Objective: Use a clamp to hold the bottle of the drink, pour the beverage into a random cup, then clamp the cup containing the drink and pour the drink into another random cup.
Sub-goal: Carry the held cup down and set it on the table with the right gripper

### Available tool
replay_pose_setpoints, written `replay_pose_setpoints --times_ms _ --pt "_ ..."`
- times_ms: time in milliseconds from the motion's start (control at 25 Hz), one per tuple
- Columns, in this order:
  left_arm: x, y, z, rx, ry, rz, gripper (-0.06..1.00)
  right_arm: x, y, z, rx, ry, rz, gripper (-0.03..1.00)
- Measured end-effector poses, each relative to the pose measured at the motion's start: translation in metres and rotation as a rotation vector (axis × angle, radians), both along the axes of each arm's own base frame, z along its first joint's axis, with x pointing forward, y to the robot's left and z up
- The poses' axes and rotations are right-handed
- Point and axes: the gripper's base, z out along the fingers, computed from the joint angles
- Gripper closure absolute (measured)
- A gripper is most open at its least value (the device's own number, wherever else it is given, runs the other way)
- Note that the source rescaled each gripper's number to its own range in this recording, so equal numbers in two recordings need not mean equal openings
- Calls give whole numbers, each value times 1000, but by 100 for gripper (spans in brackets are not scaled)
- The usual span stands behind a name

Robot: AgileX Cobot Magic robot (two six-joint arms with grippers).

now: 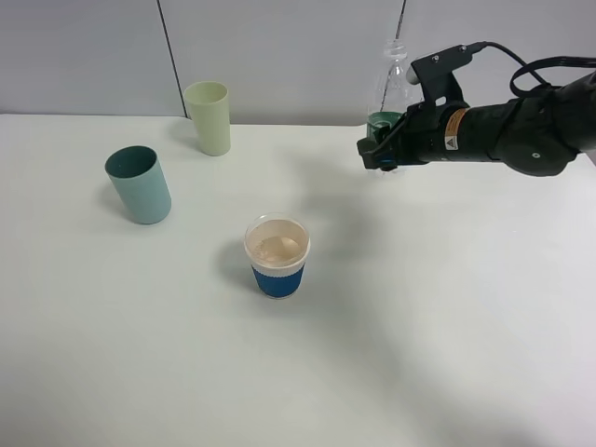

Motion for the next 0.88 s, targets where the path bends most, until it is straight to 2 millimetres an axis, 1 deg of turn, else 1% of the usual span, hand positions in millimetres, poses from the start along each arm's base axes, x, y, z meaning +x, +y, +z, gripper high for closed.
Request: replay_pose_setpoints --times_ms 200,360,760,880 --pt "0 0 0 0 0 0 -6 8 -4 -20 70 -6 23 97" --pt "0 0 0 0 0 0 -6 11 -2 -34 111 -44 64 97" --pt "0 0 0 0 0 0 -6 12 1 -66 3 -96 164 97" --pt "0 0 0 0 0 0 -6 11 2 -74 2 -95 179 97"
